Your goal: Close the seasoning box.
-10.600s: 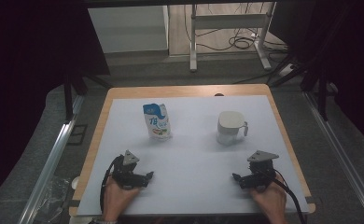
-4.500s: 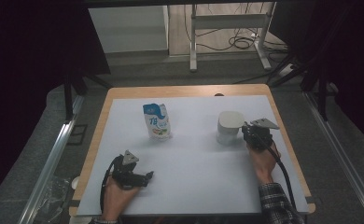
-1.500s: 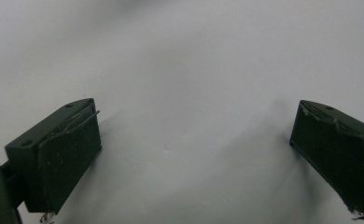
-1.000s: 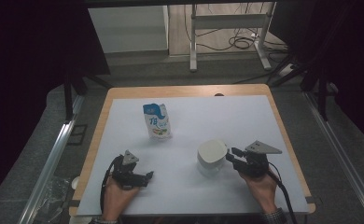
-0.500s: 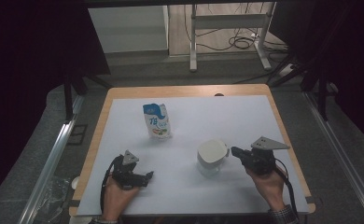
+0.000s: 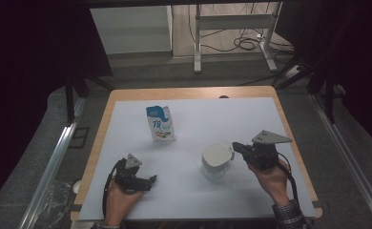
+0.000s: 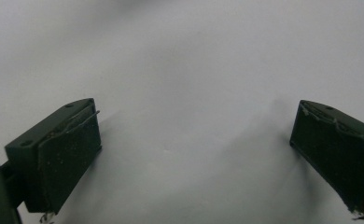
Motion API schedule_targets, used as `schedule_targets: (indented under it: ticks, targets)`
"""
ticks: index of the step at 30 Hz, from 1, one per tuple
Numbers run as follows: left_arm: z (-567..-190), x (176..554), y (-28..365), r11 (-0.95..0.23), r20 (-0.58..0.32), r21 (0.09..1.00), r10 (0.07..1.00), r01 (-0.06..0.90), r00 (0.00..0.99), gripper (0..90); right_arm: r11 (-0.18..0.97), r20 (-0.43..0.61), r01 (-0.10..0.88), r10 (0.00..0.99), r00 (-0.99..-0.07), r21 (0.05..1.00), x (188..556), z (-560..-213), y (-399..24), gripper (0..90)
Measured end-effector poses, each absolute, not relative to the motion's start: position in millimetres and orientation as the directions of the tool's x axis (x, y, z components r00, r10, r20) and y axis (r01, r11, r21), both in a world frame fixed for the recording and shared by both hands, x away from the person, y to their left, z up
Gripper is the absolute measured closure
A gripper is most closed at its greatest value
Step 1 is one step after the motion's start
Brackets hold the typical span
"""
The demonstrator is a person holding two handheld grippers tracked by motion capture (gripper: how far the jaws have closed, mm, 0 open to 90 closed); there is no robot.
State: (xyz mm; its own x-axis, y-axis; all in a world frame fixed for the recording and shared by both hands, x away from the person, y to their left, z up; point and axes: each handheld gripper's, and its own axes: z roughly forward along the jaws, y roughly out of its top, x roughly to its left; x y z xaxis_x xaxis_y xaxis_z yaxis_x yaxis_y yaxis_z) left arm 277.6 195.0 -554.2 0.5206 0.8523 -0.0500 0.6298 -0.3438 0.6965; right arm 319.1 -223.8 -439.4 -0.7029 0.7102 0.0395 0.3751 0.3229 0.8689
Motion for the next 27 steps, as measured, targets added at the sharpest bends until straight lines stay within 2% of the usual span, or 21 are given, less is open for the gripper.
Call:
schedule_targets:
  ticks: [27]
  targets:
    - [-554, 278, 195, -0.345, -0.048, 0.698, 0.852, 0.627, 0.522, 1.6, 0.368, 0.004, 0.344, 0.679, -0.734, 0.864, 323, -438, -207, 89.2]
